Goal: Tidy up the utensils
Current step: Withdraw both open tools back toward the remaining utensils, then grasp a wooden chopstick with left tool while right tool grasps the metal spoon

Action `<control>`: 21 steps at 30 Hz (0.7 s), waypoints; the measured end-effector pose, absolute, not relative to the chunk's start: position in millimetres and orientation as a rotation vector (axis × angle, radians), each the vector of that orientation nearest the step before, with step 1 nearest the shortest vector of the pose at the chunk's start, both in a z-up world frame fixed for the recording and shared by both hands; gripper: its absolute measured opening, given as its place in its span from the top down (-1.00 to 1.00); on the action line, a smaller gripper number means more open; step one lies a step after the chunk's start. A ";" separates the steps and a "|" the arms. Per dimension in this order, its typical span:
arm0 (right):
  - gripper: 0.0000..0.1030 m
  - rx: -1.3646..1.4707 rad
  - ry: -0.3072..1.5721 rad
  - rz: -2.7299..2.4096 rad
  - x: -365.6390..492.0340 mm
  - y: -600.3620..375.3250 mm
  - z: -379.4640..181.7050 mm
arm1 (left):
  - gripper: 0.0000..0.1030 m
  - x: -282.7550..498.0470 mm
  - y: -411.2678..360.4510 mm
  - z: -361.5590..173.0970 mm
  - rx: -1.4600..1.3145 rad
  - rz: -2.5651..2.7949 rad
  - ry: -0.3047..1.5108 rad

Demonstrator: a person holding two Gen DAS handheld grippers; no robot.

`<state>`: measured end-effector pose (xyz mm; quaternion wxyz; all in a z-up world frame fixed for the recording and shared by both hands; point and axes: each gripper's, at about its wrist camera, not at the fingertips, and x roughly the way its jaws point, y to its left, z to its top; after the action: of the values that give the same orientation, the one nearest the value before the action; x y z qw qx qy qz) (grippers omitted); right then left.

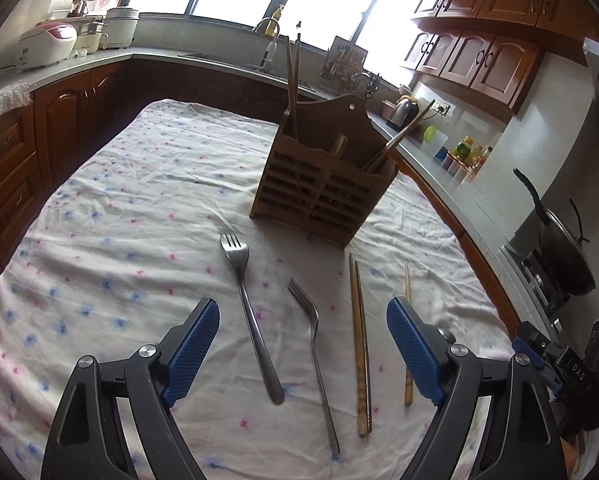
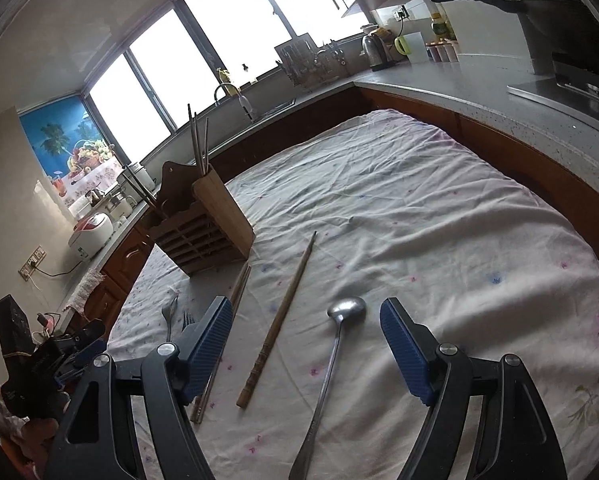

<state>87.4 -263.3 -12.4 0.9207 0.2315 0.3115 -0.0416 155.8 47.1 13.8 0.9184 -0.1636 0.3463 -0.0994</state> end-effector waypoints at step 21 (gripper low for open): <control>-0.52 0.504 0.707 -0.059 97.6 -264.0 -39.7 | -0.67 173.4 19.6 -9.6 -0.304 -0.198 0.802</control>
<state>97.6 -264.0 -39.7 0.9068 0.2441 0.3426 -0.0285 173.4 19.6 -9.6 0.9047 -0.1473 0.3881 -0.0959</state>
